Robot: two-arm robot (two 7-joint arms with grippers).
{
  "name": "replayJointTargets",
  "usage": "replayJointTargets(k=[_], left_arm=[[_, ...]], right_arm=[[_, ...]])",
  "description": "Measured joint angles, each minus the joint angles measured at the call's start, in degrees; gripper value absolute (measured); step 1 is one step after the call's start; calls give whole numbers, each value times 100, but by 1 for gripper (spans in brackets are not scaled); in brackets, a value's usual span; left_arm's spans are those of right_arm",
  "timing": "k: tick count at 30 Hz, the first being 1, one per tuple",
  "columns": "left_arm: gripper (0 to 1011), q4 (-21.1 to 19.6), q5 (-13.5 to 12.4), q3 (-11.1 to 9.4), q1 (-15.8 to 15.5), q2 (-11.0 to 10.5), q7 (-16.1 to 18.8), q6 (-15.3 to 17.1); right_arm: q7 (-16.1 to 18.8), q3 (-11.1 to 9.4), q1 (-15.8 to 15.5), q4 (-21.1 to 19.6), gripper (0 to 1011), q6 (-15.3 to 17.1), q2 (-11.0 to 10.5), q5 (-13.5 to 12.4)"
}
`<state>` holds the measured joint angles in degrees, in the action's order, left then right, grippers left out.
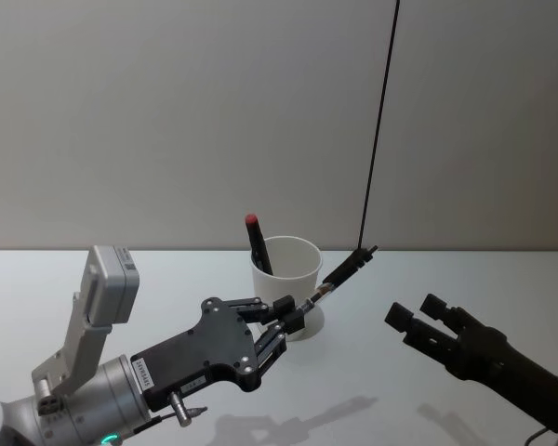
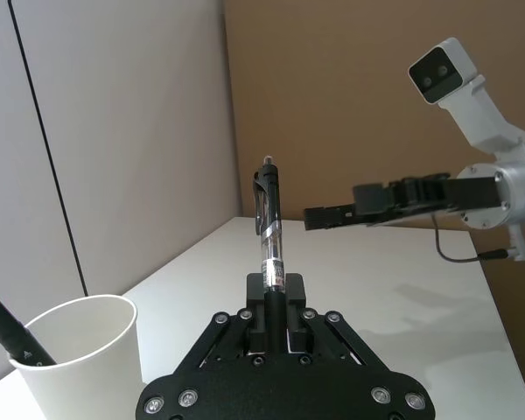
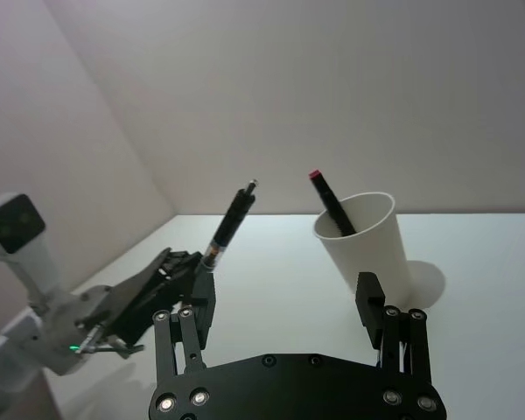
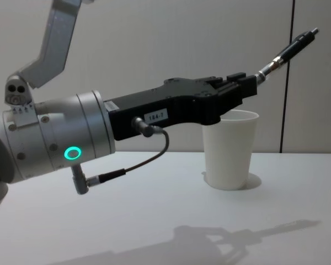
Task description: Place the pen into the pen holder.
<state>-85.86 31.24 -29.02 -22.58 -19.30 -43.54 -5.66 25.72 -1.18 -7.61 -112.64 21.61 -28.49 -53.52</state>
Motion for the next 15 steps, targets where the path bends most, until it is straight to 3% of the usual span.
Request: replayJointTargets(k=[7, 15], left_arm=[[141, 5, 1, -5, -3, 0, -5, 0], [141, 10, 1, -7, -7, 0, -9, 0]], right_arm=[[-16, -102, -65, -167, 1001, 349, -10, -456], [-220, -81, -107, -315, 1001, 512, 62, -667]])
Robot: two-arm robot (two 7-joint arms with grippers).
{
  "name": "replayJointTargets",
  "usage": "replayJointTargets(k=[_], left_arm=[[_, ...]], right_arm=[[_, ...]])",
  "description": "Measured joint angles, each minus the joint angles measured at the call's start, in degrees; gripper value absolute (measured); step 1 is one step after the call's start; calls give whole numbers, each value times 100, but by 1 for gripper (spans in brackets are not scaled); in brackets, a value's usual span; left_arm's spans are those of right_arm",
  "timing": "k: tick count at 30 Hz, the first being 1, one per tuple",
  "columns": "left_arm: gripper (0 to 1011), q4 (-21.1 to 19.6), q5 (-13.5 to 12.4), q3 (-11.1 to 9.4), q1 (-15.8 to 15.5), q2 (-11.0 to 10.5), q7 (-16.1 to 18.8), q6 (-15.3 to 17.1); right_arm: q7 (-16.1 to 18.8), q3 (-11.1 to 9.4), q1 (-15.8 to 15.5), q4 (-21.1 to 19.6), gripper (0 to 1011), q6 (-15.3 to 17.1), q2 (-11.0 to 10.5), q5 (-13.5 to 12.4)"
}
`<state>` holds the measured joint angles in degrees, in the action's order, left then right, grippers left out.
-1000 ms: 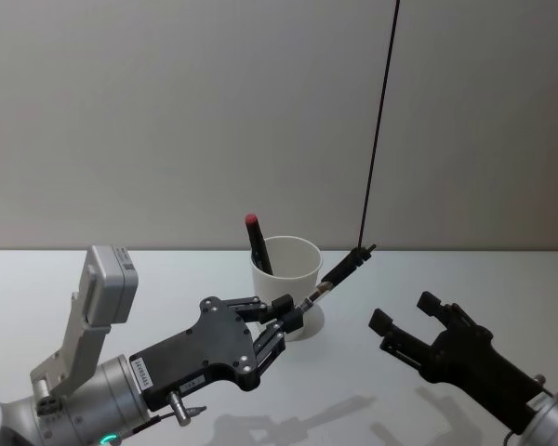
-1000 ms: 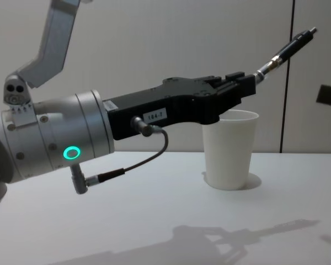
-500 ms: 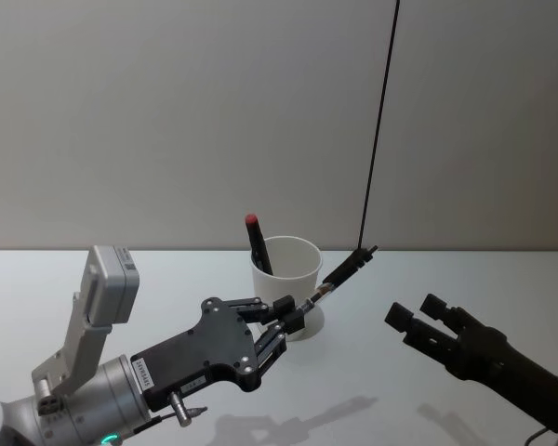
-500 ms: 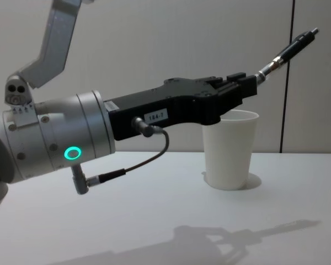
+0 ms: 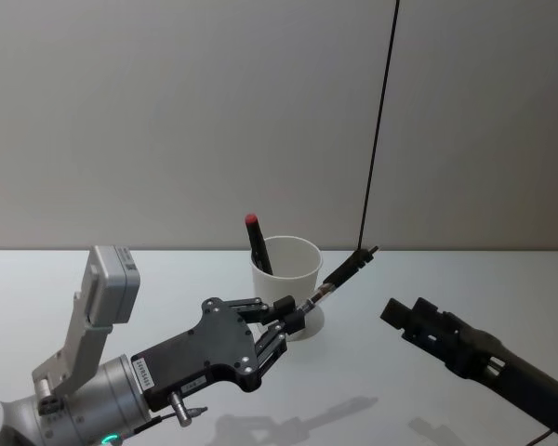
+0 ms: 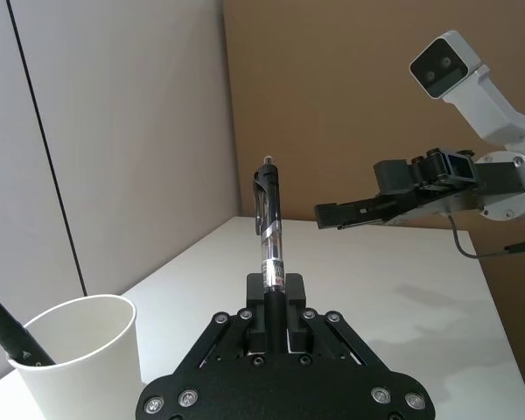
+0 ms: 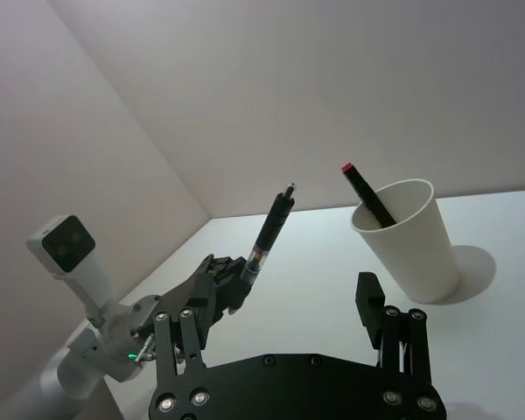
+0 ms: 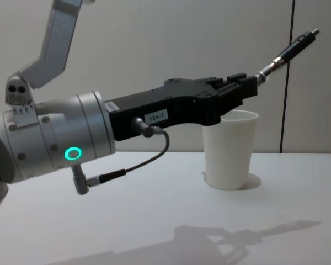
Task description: Place the pen into the pen holder.
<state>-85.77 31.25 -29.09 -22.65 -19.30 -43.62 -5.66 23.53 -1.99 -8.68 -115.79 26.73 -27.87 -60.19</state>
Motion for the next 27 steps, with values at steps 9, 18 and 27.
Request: replayJointTargets(k=[9, 18, 27], left_arm=[[141, 0, -1, 0, -2, 0, -2, 0], [141, 0, -1, 1, -2, 0, -1, -1], [141, -1, -1, 1, -2, 0, -1, -1]], right_arm=[[-351, 199, -21, -158, 1001, 35, 156, -30], [-710, 417, -19, -265, 1001, -81, 376, 45], [-911, 562, 2, -291, 1001, -332, 646, 58]])
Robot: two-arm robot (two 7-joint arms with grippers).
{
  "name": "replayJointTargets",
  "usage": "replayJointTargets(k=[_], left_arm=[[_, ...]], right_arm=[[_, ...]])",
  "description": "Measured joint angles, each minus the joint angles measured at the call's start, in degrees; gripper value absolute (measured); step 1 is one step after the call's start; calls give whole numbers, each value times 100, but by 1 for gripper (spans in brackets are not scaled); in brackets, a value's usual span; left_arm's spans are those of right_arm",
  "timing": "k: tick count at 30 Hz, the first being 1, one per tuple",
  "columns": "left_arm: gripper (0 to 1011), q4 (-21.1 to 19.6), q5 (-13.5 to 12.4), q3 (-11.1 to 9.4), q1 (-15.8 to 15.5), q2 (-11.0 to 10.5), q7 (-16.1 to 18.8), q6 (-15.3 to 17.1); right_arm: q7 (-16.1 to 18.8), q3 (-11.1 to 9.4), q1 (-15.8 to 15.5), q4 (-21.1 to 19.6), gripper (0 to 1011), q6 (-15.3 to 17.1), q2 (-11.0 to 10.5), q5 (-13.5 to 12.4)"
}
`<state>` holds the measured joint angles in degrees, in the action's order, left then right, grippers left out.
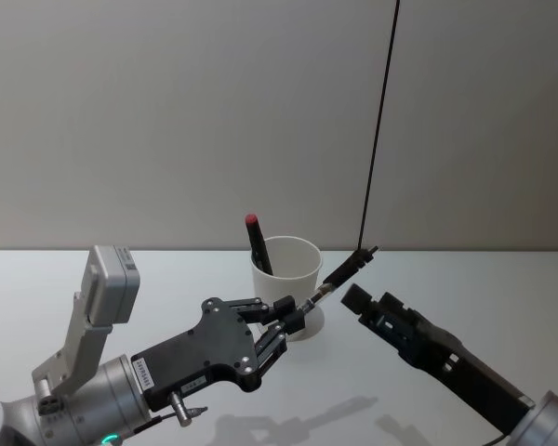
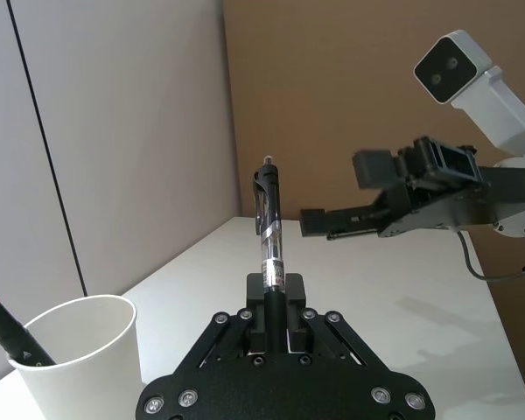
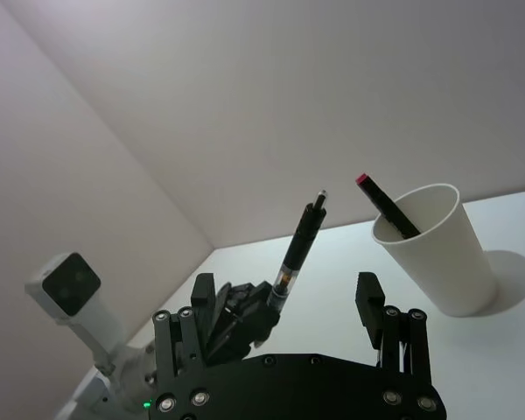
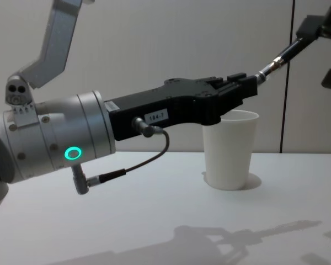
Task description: Place the pen into the pen holder.
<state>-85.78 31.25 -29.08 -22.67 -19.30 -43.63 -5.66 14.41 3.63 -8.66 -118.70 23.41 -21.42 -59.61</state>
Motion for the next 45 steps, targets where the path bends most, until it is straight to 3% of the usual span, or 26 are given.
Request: replayJointTargets(k=[17, 45], left_arm=[[141, 0, 0, 0, 0, 0, 0, 0], [141, 0, 0, 0, 0, 0, 0, 0]], right_arm=[[-337, 191, 111, 8, 1001, -391, 367, 49], [-1191, 578, 255, -31, 1001, -573, 671, 309]])
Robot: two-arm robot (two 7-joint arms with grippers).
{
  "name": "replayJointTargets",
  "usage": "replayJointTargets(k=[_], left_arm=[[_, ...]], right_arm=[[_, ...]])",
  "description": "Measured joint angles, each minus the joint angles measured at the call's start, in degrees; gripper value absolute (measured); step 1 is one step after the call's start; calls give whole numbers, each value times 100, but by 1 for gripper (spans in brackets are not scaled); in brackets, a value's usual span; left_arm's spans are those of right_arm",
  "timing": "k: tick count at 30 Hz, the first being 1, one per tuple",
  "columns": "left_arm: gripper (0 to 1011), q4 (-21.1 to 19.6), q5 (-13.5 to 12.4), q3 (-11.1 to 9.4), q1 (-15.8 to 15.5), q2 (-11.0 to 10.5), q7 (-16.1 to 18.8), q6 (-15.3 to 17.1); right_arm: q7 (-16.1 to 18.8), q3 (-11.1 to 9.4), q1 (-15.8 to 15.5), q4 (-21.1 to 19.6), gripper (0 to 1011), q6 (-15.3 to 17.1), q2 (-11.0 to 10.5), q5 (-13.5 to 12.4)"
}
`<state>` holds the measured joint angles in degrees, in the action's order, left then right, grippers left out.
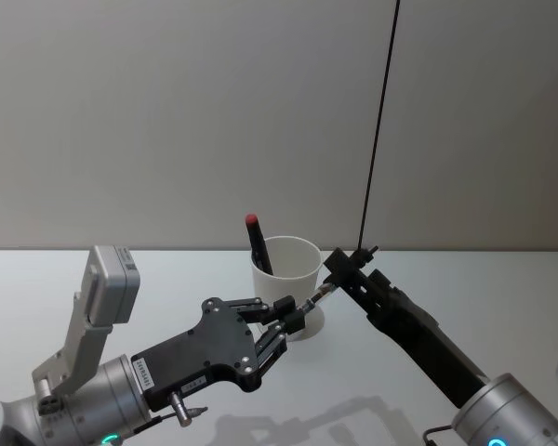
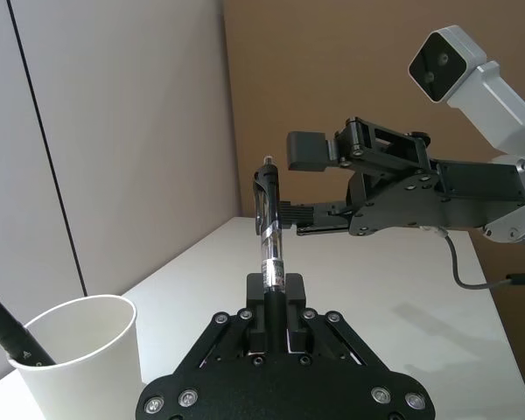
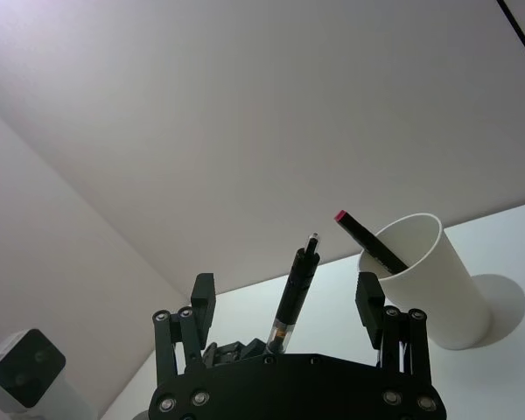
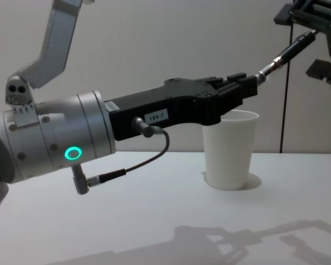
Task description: Place the pen into the pen holder.
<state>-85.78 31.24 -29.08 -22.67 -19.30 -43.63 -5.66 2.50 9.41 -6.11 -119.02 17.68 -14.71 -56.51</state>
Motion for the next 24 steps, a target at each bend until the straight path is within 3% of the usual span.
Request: replayJointTargets(k=[9, 16, 19, 21, 24], left_arm=[[141, 0, 0, 0, -1, 0, 0, 0], [141, 0, 0, 0, -1, 0, 0, 0], [140, 0, 0, 0, 0, 0, 0, 0], [141, 0, 0, 0, 0, 0, 0, 0], [141, 0, 0, 0, 0, 0, 0, 0]], right_arm=[[-147, 85, 44, 38, 998, -51, 71, 25], [-198, 118, 61, 52, 850, -72, 96, 37], [-217, 128, 66, 58, 738, -82, 107, 40], [-226, 132, 68, 60, 730, -85, 109, 40], [-235, 139, 72, 62, 588, -88, 114, 42]])
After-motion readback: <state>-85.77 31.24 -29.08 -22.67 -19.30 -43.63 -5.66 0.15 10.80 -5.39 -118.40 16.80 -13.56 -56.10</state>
